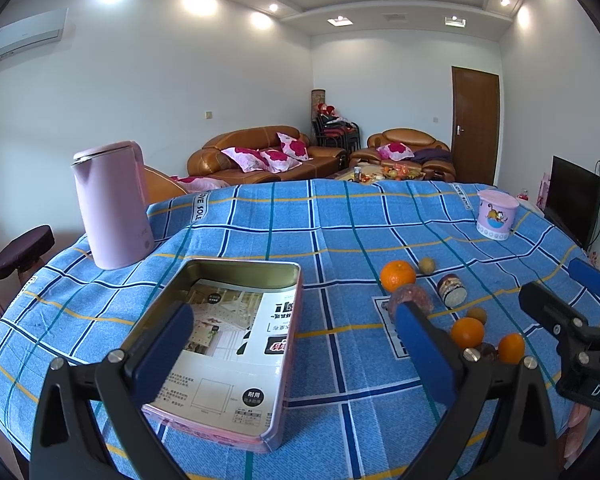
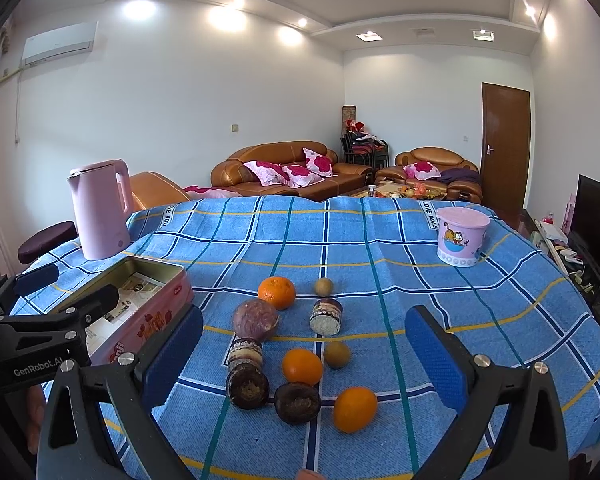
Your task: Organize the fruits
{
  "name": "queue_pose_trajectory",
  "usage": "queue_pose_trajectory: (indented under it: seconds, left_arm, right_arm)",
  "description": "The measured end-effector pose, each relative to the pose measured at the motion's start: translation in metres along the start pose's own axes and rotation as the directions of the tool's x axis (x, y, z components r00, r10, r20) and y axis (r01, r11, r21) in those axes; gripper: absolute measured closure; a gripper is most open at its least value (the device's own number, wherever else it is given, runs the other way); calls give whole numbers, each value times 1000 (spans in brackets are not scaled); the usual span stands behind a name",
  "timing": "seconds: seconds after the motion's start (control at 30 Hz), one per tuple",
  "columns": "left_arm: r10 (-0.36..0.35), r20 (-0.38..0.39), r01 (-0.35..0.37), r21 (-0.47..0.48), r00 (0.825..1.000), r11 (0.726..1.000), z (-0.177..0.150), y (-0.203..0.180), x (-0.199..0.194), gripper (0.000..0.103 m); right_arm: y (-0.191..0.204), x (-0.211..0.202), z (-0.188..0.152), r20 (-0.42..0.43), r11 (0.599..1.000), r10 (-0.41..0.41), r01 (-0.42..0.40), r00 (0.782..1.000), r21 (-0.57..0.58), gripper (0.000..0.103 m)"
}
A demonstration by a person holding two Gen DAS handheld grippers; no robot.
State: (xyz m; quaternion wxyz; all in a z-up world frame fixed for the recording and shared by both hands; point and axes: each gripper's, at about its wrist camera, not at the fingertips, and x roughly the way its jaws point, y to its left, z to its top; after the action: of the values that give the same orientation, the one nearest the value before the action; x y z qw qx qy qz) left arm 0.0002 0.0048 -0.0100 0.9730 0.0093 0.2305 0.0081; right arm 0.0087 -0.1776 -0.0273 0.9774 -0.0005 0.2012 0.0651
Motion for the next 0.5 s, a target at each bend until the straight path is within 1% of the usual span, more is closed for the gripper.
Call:
queue_pose_trajectory:
  seconds: [0.33, 0.47, 0.5]
  left_arm:
    - [0, -6, 0, 6, 1000, 1000, -4, 3, 2, 0]
    - [8, -16, -8, 12, 1000, 1000, -7, -3, 6, 0]
    - [0, -21, 0, 12, 1000, 1000, -8, -5, 8, 0]
  right_arm:
    - [-3, 3, -4, -14, 1000, 4, -4, 1000, 2, 1]
    - [-7, 6, -8, -24, 1000, 0, 0, 1000, 3, 1]
    - [-9, 6, -11, -24, 1000, -5, 5, 1000, 3, 1]
